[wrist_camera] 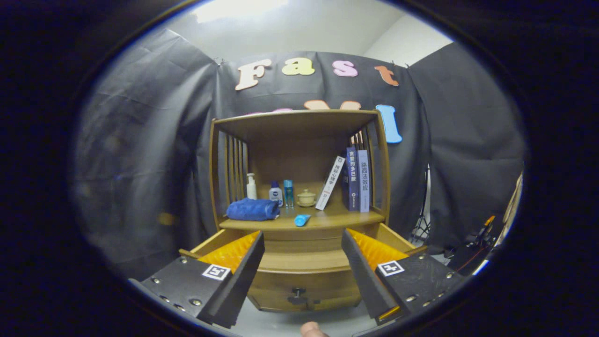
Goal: Pull open the drawer, take out the items inside it, and place them on the countertop above the cabinet.
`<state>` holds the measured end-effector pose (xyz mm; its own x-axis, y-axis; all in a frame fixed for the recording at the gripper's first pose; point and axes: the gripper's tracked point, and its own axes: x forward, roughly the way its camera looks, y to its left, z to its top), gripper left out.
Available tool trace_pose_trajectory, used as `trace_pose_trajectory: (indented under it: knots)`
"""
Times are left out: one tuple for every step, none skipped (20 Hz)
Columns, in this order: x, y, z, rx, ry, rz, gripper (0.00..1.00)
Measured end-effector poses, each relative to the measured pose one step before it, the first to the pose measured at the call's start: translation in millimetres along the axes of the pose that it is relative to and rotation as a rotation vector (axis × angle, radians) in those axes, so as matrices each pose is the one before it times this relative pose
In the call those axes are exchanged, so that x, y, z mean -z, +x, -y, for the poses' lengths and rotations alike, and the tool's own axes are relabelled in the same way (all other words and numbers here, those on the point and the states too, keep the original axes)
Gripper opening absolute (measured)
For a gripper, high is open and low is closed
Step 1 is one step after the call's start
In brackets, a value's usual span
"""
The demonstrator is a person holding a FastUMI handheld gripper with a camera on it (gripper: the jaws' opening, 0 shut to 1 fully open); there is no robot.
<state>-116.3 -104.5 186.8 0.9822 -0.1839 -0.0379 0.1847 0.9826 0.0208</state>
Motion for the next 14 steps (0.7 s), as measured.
trace_pose_trajectory:
  knots:
    - [13.74,1.31,0.45,-0.00062,-0.03192,-0.00192,0.98]
    - [15.88,1.74,-1.6,0.00147,-0.02621,-0.01489,0.99]
    - [14.62,0.92,-2.57,-0.00116,-0.01658,-0.013,0.99]
    - [11.13,0.86,-1.68,-0.00263,-0.00597,-0.00723,0.99]
    - [7.97,0.14,-1.8,-0.00084,0.01143,-0.0081,0.99]
    - [7.44,-0.46,-3.14,-0.00449,0.01595,-0.00518,0.99]
    - [5.35,0.89,-0.38,-0.00338,0.01119,0.00031,0.99]
    - [4.17,-0.35,0.1,0.00358,0.00354,0.00092,0.99]
    - [4.46,-0.17,1.44,0.00463,-0.00365,0.00394,0.99]
    - [5.85,0.93,1.69,0.00477,-0.00614,-0.00248,0.99]
    - [6.01,1.01,2.59,0.00863,-0.01381,-0.00465,0.99]
    - [5.98,0.7,1.16,0.00356,-0.01391,-0.00909,0.99]
    - [5.21,1.07,0.67,0.00141,-0.00764,-0.00645,0.99]
    - [5.02,0.74,1.33,0.00342,0.00147,-0.0072,0.99]
